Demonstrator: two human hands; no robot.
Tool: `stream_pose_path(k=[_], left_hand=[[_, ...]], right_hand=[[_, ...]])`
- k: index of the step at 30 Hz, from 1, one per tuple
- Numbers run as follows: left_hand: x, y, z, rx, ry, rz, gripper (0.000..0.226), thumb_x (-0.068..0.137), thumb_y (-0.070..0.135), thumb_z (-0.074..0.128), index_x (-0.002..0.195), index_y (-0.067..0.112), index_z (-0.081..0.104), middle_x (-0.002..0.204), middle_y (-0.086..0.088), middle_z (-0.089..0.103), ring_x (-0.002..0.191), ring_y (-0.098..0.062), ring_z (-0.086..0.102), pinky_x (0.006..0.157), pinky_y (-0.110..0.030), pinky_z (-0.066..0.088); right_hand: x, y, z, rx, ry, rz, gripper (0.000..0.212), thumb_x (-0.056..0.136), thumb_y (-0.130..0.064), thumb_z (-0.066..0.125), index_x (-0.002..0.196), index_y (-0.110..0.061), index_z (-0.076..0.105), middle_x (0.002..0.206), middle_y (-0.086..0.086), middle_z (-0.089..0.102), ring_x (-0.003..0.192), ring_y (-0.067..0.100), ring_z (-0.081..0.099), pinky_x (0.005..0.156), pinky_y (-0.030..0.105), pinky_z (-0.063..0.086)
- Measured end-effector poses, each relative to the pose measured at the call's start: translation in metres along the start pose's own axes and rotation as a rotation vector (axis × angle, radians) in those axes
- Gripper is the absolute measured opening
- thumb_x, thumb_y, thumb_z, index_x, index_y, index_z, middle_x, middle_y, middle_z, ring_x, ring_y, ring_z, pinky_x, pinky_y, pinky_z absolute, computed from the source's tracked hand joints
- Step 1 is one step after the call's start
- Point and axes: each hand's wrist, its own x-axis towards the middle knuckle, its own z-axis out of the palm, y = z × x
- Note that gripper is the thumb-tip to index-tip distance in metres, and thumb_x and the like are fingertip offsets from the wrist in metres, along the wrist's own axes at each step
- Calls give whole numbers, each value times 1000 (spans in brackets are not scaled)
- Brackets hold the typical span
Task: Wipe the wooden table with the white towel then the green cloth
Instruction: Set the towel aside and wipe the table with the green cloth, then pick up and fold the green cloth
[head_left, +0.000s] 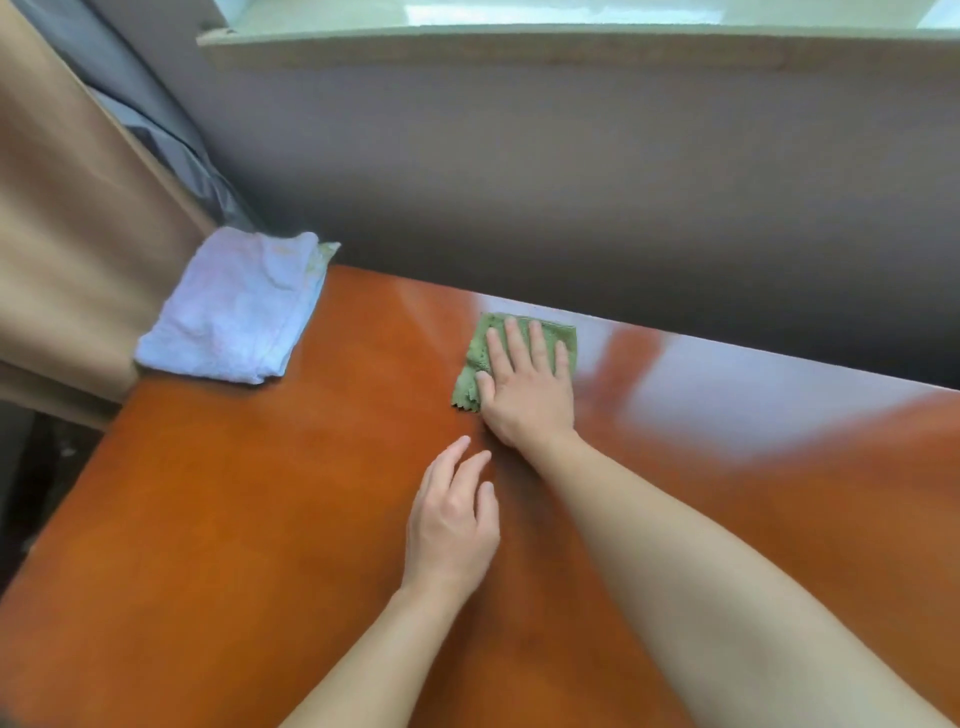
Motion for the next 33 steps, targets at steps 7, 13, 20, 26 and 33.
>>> stream_pose_path(k=[7, 13, 20, 26, 33], left_hand=[[3, -37, -23, -27, 5, -32, 33, 87, 25, 48, 115, 15, 61, 127, -3, 56, 120, -21, 50, 101, -33, 41], [6, -50, -39, 29, -146, -178, 73, 77, 18, 60, 143, 31, 31, 146, 2, 27, 129, -21, 34, 102, -35, 38], [0, -93, -87, 257, -451, -86, 34, 77, 12, 56, 107, 28, 52, 109, 5, 46, 106, -18, 44, 85, -31, 41], [-20, -145, -134, -12, -492, -185, 22, 74, 2, 47, 78, 24, 47, 96, 6, 44, 87, -16, 46, 67, -31, 44], [-10, -184, -187, -265, -544, -80, 51, 80, 22, 65, 127, 37, 51, 124, 15, 51, 116, -8, 47, 96, -23, 40]], right_hand=[[-75, -31, 15, 200, -178, -128, 56, 102, -37, 25, 156, -24, 12, 163, -8, -4, 148, 14, -15, 114, 36, -16], [-148, -55, 10, 558, -181, -25, 54, 91, 0, 38, 143, -14, 47, 158, -2, 29, 149, 14, 11, 118, 26, 5], [-188, -103, 20, 250, 49, 340, 61, 83, -13, 58, 142, -22, 46, 155, 1, 31, 140, 23, 30, 106, 40, 33], [-177, -146, 10, 111, -126, 380, 26, 82, -9, 47, 97, -24, 61, 121, -1, 55, 116, 23, 47, 86, 32, 36], [-162, -226, -7, 408, -45, 134, 24, 83, -3, 56, 82, -27, 53, 83, -5, 65, 78, 22, 59, 66, 32, 47]])
